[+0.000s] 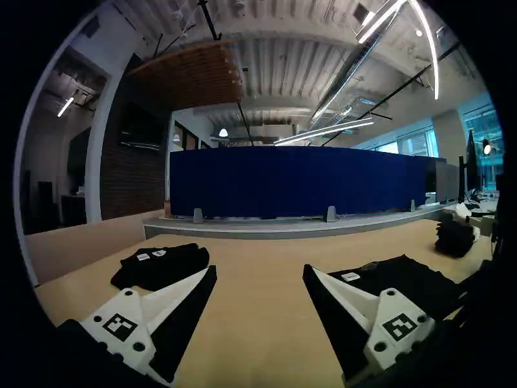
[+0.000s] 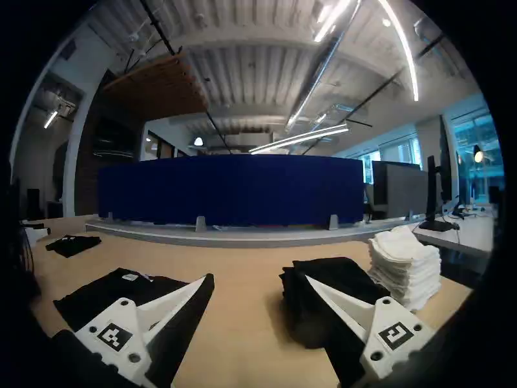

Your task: Fold towel

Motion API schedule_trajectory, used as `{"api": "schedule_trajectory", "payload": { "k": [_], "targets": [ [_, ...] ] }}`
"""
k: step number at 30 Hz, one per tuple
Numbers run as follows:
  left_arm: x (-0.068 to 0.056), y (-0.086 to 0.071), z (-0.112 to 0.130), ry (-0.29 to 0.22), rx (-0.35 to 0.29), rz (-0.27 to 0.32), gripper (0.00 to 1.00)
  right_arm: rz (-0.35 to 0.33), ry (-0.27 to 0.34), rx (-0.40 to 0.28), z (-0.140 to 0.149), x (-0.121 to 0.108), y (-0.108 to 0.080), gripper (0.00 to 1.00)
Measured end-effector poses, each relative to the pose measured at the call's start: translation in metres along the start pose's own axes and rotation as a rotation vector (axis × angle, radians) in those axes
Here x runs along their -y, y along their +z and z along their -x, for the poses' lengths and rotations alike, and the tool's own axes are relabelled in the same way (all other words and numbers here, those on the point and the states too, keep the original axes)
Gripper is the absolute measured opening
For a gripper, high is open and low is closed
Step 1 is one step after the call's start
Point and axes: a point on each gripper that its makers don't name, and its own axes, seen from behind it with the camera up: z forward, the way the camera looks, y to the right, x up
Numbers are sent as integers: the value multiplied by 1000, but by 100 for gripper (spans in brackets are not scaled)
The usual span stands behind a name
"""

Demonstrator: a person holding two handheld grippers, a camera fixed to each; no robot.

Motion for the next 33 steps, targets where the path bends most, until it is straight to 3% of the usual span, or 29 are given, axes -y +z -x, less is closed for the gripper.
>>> {"api": "schedule_trajectory", "payload": {
  "k": [33],
  "targets": [
    [-1,-2,0,0,2,5,99,2,0,0,1,0,1,100]
  ]
}}
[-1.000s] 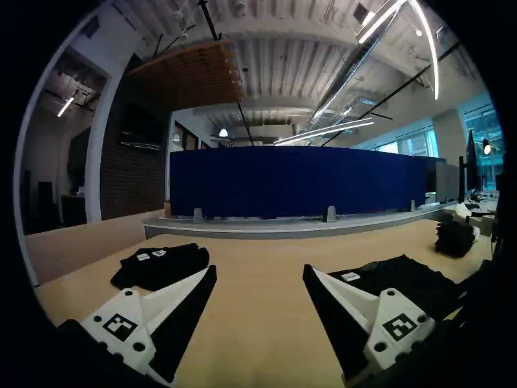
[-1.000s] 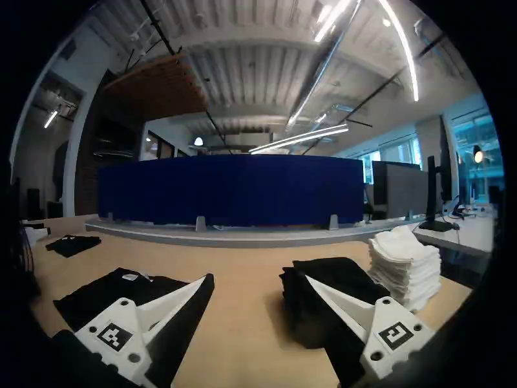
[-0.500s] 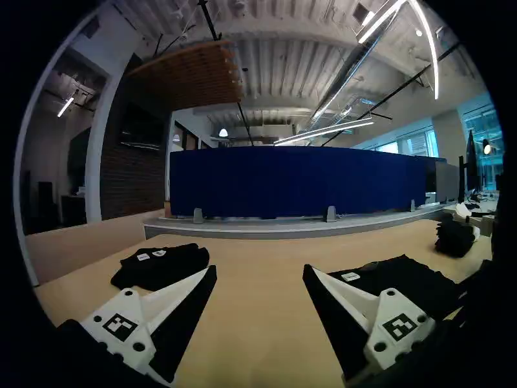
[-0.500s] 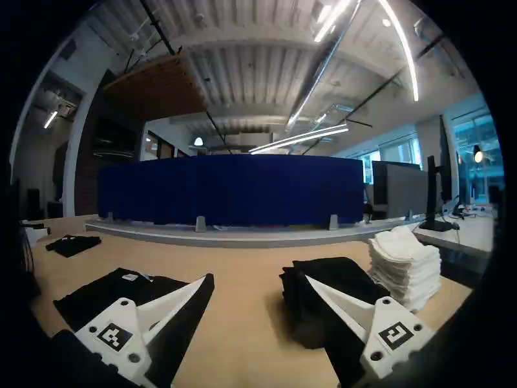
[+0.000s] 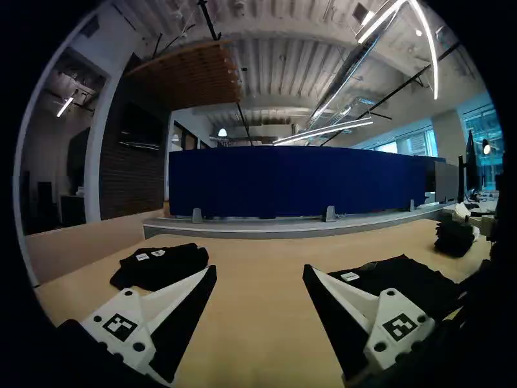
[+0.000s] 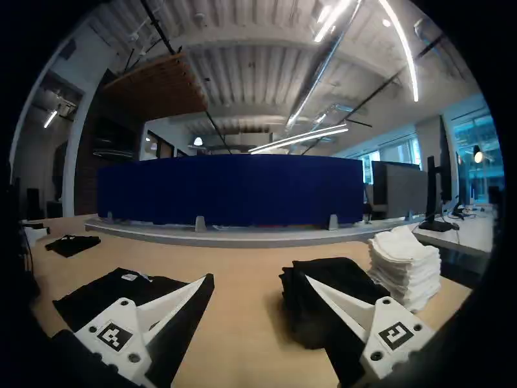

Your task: Fold towel

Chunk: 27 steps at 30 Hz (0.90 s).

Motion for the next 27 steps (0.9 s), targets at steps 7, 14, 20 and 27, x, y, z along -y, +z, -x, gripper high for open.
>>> {"api": "schedule_trajectory", "payload": {
  "k": [7,14,20,27],
  "targets": [
    [0,1,-3,-3,5,0,99,-5,-12,12,-6,0,0,100],
    [5,4,-45,-39,1,2,99,7,-23,13,-48,-1,-1,100],
    [7,4,-104,-26,-2,7,99,15,-46,27,-95,3,-3,100],
    [7,2,-159,-22,34,16,99,12,-49,24,-163,12,-10,100]
  ]
}}
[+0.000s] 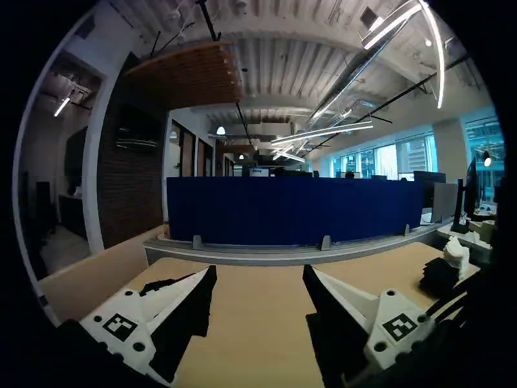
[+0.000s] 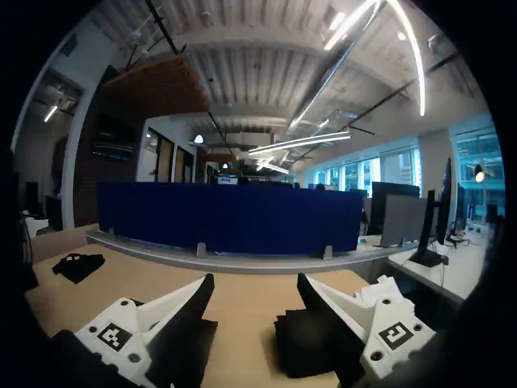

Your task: Fold towel

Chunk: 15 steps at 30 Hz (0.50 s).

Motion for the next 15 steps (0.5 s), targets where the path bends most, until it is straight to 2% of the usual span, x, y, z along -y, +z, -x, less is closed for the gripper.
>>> {"api": "schedule_trajectory", "payload": {
  "k": [3,7,12,15],
  "targets": [
    [0,-2,-21,-5,5,4,99,1,6,8,-24,2,-1,100],
    [-3,-4,-35,8,16,14,99,6,7,5,-50,2,-3,100],
    [-5,-2,-49,30,24,27,99,3,2,7,-65,0,-3,100],
    [-11,-2,-52,36,37,53,99,-17,-10,25,-68,3,-2,100]
  ]
}}
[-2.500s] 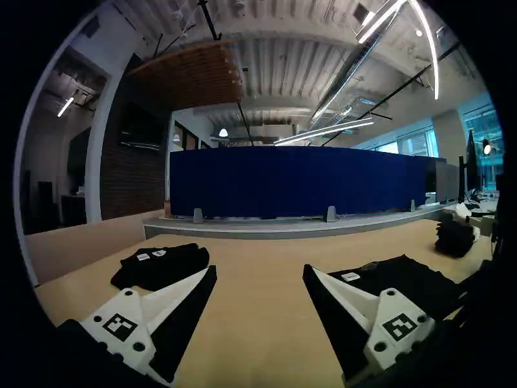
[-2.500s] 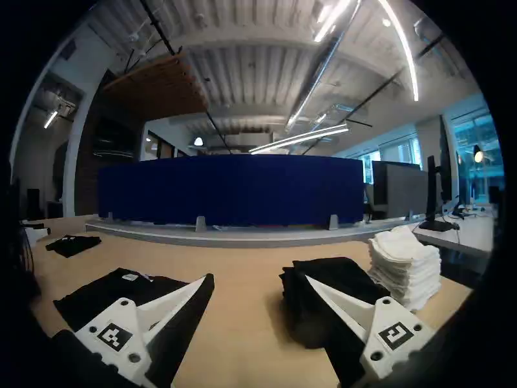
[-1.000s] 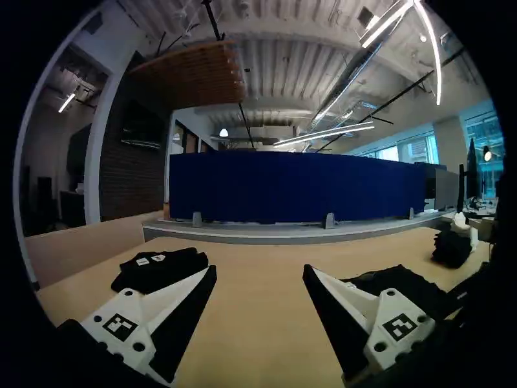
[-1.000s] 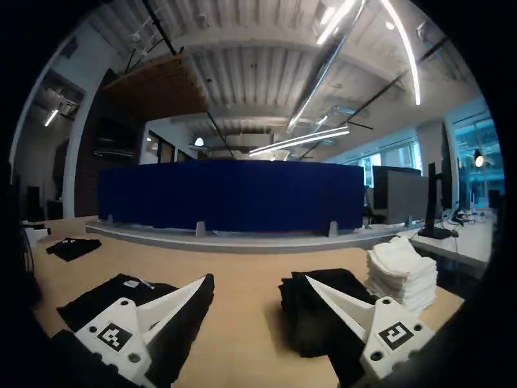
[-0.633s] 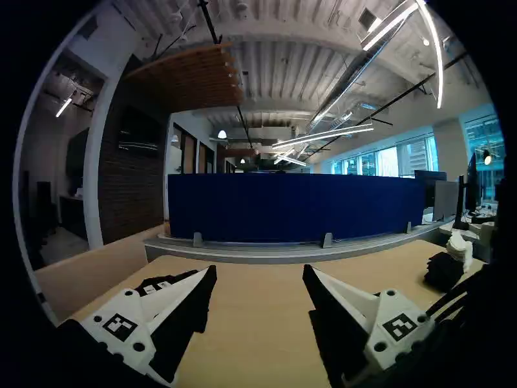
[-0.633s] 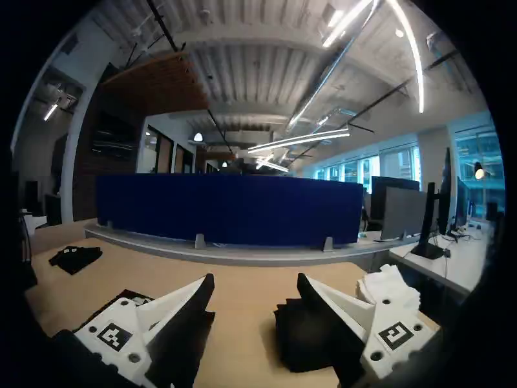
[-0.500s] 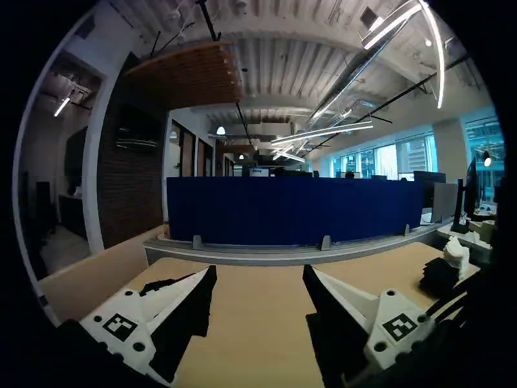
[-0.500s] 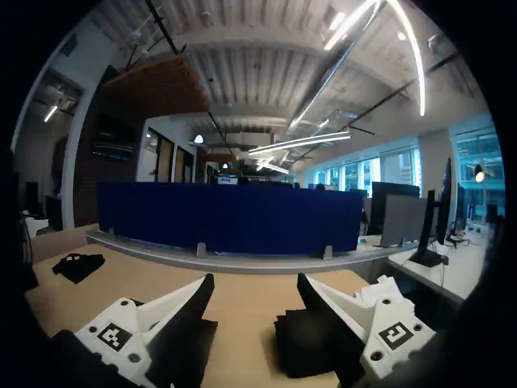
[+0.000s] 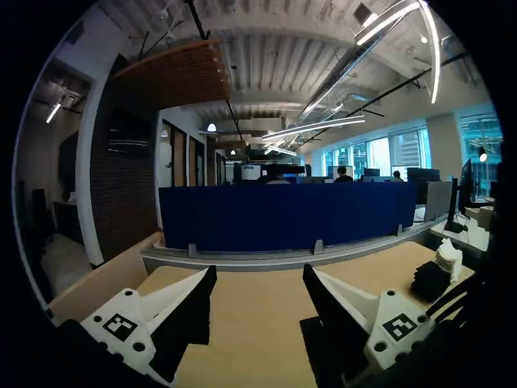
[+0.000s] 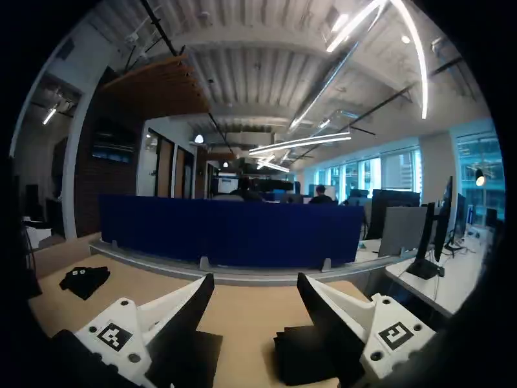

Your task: Fold towel

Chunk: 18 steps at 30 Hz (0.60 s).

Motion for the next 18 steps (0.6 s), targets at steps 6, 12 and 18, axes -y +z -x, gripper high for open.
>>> {"api": "schedule_trajectory", "payload": {
  "k": [6,12,18],
  "targets": [
    [-19,1,1,32,54,99,99,-93,-60,57,-1,15,-1,100],
    [-43,-3,6,100,128,238,99,-229,-105,176,18,40,-7,100],
    [-70,-13,20,157,207,382,99,-380,-174,305,43,66,-23,100]
  ]
}}
